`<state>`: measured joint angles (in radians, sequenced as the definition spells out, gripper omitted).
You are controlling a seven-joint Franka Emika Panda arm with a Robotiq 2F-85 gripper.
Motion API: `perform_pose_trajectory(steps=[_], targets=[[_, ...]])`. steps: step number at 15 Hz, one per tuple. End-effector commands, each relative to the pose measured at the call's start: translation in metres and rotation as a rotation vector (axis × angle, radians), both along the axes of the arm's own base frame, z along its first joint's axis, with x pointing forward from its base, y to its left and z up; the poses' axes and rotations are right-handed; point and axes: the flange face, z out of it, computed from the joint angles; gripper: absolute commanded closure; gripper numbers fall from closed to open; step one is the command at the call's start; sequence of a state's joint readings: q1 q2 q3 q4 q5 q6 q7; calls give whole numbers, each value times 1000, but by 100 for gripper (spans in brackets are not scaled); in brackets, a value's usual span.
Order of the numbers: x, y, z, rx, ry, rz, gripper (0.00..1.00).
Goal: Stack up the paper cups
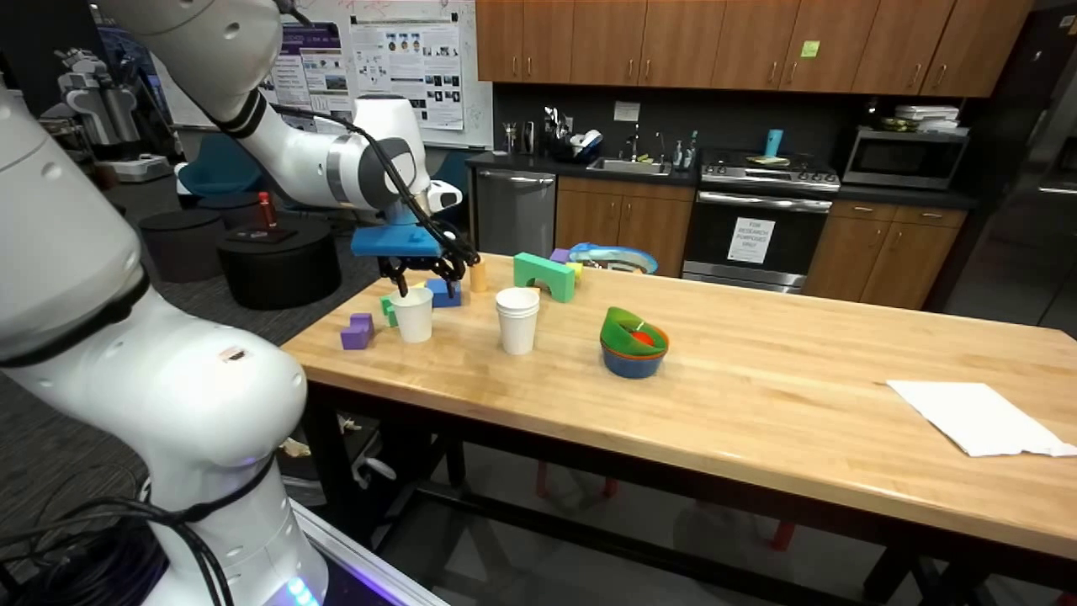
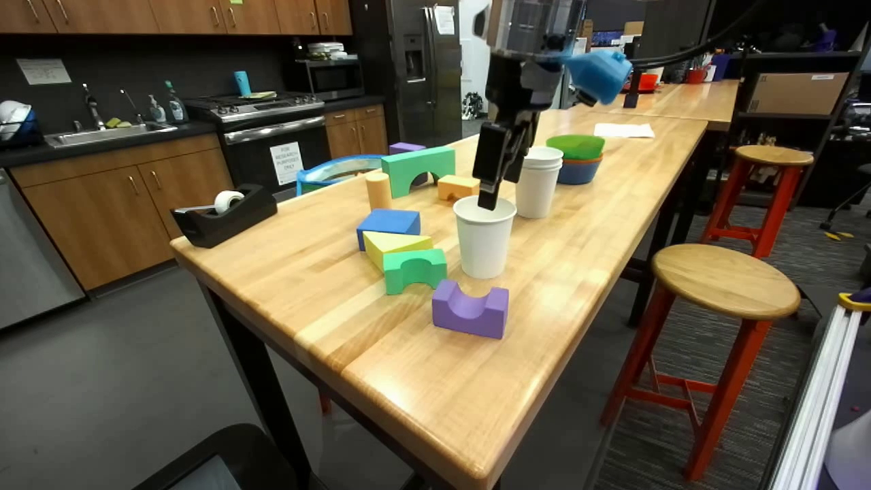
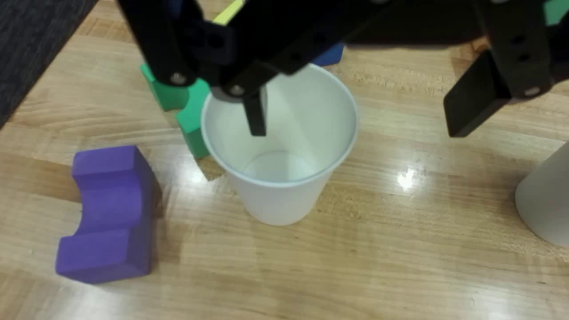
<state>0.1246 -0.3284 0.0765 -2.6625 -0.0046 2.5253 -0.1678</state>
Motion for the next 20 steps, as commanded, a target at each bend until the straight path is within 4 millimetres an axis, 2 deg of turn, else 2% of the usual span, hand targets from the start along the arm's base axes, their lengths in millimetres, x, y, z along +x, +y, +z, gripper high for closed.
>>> perform_pose_trajectory(steps=[1, 4, 5, 6, 9, 16, 20], targets=[[4, -7, -8, 1, 28, 3, 0], [5, -8, -13, 4, 42, 1, 0], [6, -8, -14, 3, 46, 1, 9], [6, -8, -15, 2, 50, 5, 26], [8, -6, -17, -1, 55, 13, 46], [8, -4, -17, -5, 60, 29, 99], [11, -1, -12, -5, 56, 38, 99]])
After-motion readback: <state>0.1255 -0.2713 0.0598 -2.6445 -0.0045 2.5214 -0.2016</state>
